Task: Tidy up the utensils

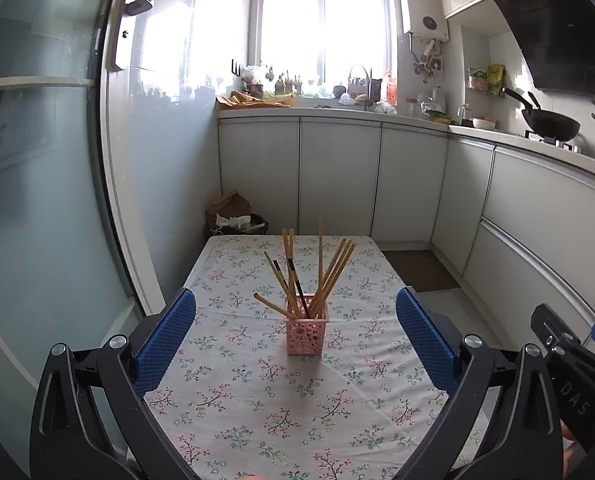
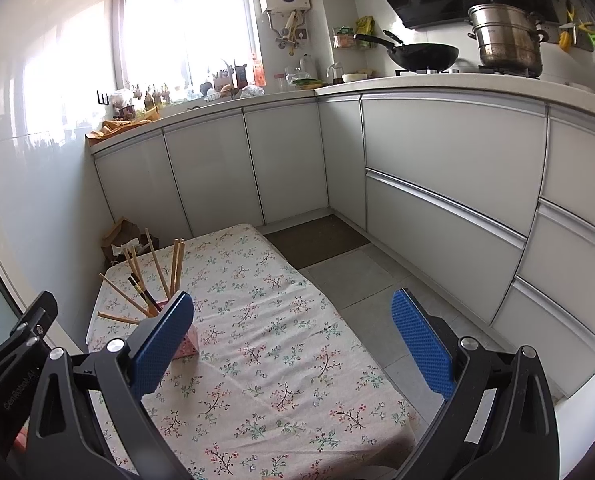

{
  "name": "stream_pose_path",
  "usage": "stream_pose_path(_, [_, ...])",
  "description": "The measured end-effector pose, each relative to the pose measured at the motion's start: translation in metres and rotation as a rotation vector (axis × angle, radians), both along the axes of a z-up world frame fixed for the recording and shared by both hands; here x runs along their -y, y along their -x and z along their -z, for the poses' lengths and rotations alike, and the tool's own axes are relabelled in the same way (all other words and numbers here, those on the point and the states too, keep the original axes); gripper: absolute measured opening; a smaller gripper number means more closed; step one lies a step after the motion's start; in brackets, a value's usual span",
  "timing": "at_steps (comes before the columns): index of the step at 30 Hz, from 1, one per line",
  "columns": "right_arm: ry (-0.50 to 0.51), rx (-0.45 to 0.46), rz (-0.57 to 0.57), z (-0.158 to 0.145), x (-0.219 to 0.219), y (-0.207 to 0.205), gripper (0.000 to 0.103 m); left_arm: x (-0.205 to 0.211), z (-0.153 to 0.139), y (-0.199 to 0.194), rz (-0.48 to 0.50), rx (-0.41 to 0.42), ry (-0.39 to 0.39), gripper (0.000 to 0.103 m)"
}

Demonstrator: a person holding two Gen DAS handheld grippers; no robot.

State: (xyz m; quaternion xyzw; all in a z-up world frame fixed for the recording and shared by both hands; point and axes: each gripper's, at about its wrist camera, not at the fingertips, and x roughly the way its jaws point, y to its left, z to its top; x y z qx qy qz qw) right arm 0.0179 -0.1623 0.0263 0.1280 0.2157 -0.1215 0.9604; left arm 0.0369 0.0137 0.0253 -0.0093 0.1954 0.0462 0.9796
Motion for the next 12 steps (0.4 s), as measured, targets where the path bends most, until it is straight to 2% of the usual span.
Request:
stream_pose_path(4, [0.001, 0.006, 0.002, -0.0006, 0.0003, 0.0001, 0.097, -0.0012, -0.0011, 0.0007, 0.006, 0.008, 0.016, 0.096])
stream_pose_path(12, [0.002, 0.006, 0.001, -0.0002, 0.0002, -0.0013, 0.097, 0.002, -0.0008, -0.0022, 0.013, -0.017, -0.002, 0.096])
